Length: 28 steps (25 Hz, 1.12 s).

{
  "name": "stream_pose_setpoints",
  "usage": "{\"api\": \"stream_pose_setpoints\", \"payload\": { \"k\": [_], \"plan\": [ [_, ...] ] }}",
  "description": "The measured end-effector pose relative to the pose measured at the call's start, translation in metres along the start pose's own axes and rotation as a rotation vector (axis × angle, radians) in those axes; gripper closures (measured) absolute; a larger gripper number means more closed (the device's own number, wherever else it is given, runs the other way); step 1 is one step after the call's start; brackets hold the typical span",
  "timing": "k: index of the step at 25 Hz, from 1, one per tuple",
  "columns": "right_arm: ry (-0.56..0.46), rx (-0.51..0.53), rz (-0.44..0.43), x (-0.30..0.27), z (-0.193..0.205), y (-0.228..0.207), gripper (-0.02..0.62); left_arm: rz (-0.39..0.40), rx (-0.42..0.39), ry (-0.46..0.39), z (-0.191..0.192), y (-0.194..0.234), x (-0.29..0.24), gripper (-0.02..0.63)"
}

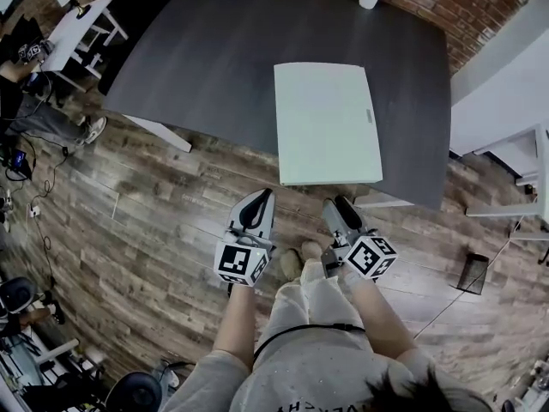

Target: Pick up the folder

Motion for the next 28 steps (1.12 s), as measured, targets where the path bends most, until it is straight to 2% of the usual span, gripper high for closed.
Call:
{"api": "stream_pose_setpoints", "payload": {
  "k": [4,7,10,14,28],
  "plan": [
    [-0.041,-0.203,-0.042,-0.018,0.001,-0.001,0.320,-0.010,-0.010,0.003,0.005,0.006,-0.012,0.603],
    [-0.114,-0.349,-0.114,-0.030,-0.003,0.003,0.228,-0.014,-0.014,0.015,0.011,0.009,-0.017,0.603],
    [-0.149,-0.444,-0.116,-0.039,-0.001,-0.001,0.185,-0.023,-0.023,0.020,0.012,0.012,-0.020,0.603],
    [-0.161,-0.576,-0.075,-0.052,0.008,-0.013,0.170,-0.034,-0.033,0.024,0.015,0.016,-0.024,0.603],
    [-0.206,-0.800,-0.042,-0.089,0.012,-0.031,0.170,-0.065,-0.018,0.040,0.028,0.024,-0.026,0.603]
  ]
}}
Point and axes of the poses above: the fingertips, and each gripper's own axes: x backward along the fingers, y to its left, z out of its underside, the point moved 3 cm from there along x, backward along the fingers, and after that the axes turned 10 degrees about x, right-handed, at the moved point
